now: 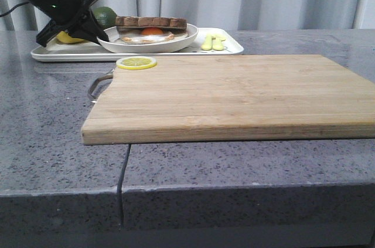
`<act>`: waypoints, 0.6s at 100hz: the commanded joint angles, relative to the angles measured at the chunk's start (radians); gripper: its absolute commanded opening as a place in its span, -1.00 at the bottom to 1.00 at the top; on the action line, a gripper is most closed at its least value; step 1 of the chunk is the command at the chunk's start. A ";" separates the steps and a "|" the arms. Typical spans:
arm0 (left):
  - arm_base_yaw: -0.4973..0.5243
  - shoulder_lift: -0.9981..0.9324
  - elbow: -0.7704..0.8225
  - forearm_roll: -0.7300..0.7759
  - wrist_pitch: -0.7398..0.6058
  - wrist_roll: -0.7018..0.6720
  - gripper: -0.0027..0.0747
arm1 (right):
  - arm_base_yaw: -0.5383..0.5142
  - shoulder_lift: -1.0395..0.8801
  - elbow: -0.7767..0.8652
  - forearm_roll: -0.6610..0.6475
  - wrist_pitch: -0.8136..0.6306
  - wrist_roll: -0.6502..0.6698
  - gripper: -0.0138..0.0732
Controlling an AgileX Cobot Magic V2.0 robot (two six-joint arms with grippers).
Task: Place bread and move sandwich to tray
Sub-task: 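Lower the plate onto the tray and open the left gripper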
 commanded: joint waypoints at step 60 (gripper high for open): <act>-0.004 -0.066 -0.043 -0.065 -0.039 -0.017 -0.56 | -0.008 0.001 -0.028 -0.007 -0.086 -0.004 0.23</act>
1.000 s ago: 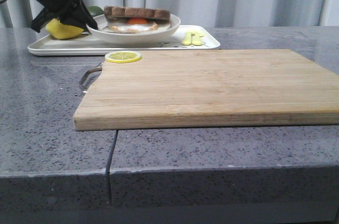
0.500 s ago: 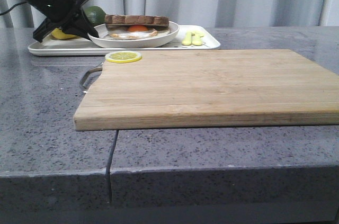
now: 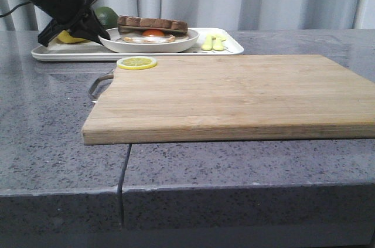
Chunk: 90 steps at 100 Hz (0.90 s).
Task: Place bread and move sandwich to tray
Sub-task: 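Lower the plate onto the tray and open the left gripper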
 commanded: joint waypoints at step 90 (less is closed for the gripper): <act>0.028 -0.160 -0.072 0.035 0.121 -0.011 -0.33 | -0.008 0.001 -0.028 -0.007 -0.086 -0.004 0.23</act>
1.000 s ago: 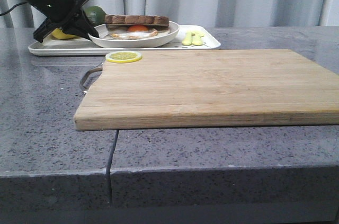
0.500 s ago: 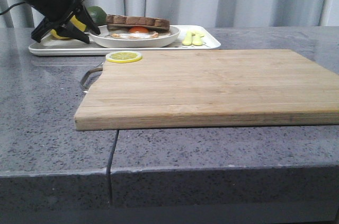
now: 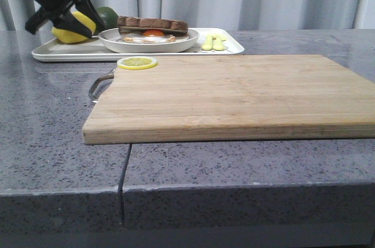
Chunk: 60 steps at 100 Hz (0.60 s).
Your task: Place bread and move sandwich to tray
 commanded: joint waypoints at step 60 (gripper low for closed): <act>0.003 -0.363 -0.208 0.043 0.209 0.025 -0.33 | -0.008 0.001 -0.028 -0.007 -0.105 -0.004 0.23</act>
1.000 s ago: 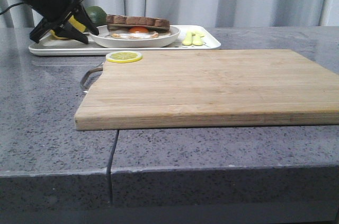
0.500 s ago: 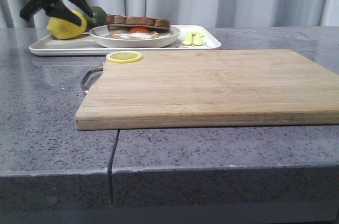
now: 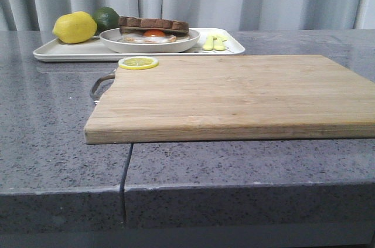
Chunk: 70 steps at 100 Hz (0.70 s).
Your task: Place bread and move sandwich to tray
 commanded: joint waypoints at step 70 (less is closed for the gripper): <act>-0.035 -0.872 0.785 0.112 -0.474 0.124 -0.33 | -0.008 0.001 -0.028 -0.007 -0.091 -0.004 0.23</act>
